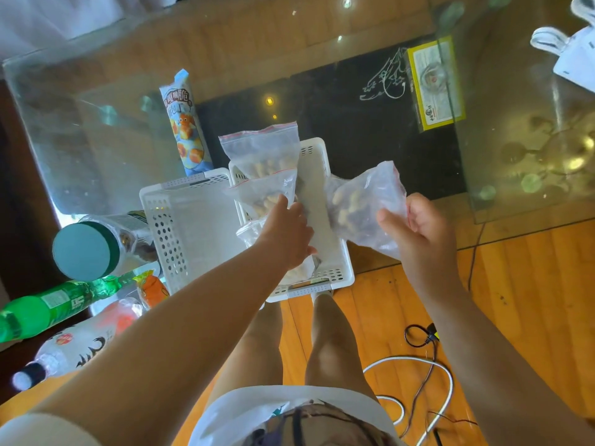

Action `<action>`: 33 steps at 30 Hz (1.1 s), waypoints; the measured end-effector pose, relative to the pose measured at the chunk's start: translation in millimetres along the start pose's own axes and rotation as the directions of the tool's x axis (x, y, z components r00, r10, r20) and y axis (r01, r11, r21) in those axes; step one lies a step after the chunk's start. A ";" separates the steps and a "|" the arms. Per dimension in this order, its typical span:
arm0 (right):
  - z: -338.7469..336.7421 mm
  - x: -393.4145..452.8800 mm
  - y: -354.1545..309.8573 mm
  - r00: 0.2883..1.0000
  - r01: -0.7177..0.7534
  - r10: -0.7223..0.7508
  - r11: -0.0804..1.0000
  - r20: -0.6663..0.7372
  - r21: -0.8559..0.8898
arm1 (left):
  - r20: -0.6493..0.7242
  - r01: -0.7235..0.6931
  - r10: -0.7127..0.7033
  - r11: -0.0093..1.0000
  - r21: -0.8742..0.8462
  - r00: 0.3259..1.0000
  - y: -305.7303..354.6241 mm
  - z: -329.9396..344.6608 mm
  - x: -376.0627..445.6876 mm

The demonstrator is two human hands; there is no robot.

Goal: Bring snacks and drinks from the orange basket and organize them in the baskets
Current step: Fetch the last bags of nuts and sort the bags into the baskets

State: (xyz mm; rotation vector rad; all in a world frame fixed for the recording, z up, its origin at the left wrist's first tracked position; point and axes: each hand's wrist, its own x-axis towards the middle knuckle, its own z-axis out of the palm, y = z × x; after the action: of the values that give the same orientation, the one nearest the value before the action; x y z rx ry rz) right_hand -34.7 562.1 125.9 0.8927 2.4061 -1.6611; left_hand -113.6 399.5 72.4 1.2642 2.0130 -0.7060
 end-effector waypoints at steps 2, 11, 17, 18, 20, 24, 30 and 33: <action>6.5 -3.6 -2.7 0.998 -0.033 0.030 0.997 0.052 0.064 | -0.004 -0.013 0.013 1.000 0.016 1.000 -0.5 1.0 1.1; 55.6 10.2 21.1 0.988 -0.121 0.118 0.993 0.099 0.017 | -0.032 0.001 -0.002 1.000 -0.020 0.999 -3.0 2.9 3.1; 72.9 19.2 35.6 0.965 -0.225 0.231 0.973 0.123 -0.057 | -0.046 -0.004 0.002 0.999 -0.054 0.999 -4.0 3.2 3.4; 73.9 20.5 37.4 0.959 -0.247 0.253 0.967 0.124 -0.064 | -0.048 -0.007 0.004 0.998 -0.058 0.999 -4.0 3.1 3.4; 74.1 23.0 40.3 0.947 -0.286 0.293 0.956 0.132 -0.072 | -0.055 -0.002 -0.002 0.997 -0.073 0.999 -4.3 2.9 3.3; 65.5 27.5 45.7 0.940 -0.318 0.318 0.948 0.121 -0.016 | -0.014 0.028 -0.030 0.993 -0.119 0.999 -4.5 0.7 4.1; 52.2 36.8 63.4 0.916 -0.391 0.399 0.913 0.050 -0.114 | -0.026 0.077 -0.085 0.969 -0.234 0.996 -1.9 -5.0 0.7; 54.0 37.2 65.9 0.916 -0.384 0.398 0.909 0.061 -0.159 | -0.093 0.068 -0.113 0.917 -0.393 0.989 3.2 -8.0 -5.4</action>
State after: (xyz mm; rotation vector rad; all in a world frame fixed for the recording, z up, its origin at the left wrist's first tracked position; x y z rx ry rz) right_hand -45.7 545.9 35.0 1.1528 2.0778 -1.3314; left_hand -110.8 403.5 81.3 0.9982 2.1806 -0.2546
